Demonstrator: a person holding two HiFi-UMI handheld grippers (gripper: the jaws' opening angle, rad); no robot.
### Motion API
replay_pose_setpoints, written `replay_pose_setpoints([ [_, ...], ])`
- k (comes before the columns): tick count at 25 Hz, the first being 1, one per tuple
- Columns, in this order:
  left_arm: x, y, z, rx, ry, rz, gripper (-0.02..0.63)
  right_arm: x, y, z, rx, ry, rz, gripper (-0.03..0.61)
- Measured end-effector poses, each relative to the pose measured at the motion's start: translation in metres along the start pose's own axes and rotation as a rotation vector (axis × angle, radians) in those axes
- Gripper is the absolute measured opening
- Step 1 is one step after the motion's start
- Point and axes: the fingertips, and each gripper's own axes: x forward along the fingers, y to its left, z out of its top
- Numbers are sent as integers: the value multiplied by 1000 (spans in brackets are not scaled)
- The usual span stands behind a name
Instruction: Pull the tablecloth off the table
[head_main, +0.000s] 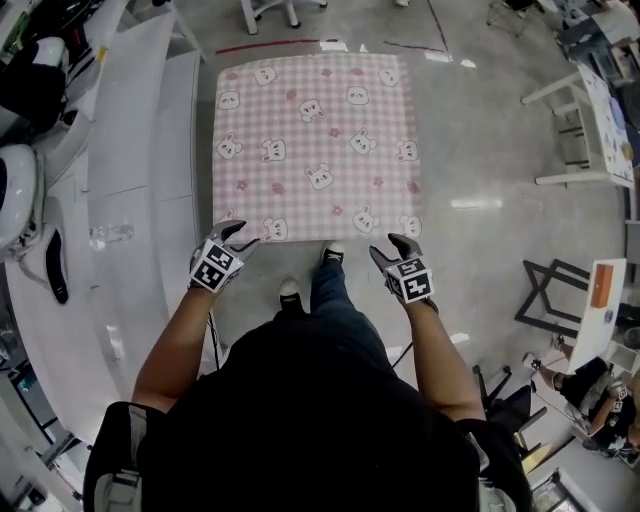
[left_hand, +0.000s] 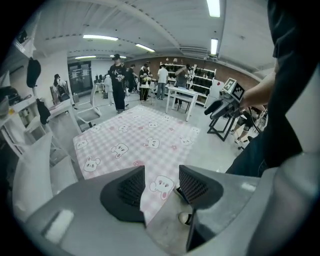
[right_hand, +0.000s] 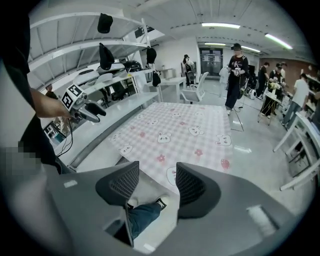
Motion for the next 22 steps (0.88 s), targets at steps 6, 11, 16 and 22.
replay_pose_setpoints([
  [6, 35, -1, -17, 95, 84, 32, 217, 31, -3, -23, -72, 107, 42, 262],
  [11, 67, -6, -46, 205, 195, 48, 232, 54, -7, -43, -139, 182, 61, 262],
  [16, 94, -11, -81, 263, 315, 47, 247, 71, -10, -56, -222, 246, 75, 262],
  [22, 120, -8, -115, 283, 416, 63, 268, 91, -15, -72, -291, 296, 67, 262],
])
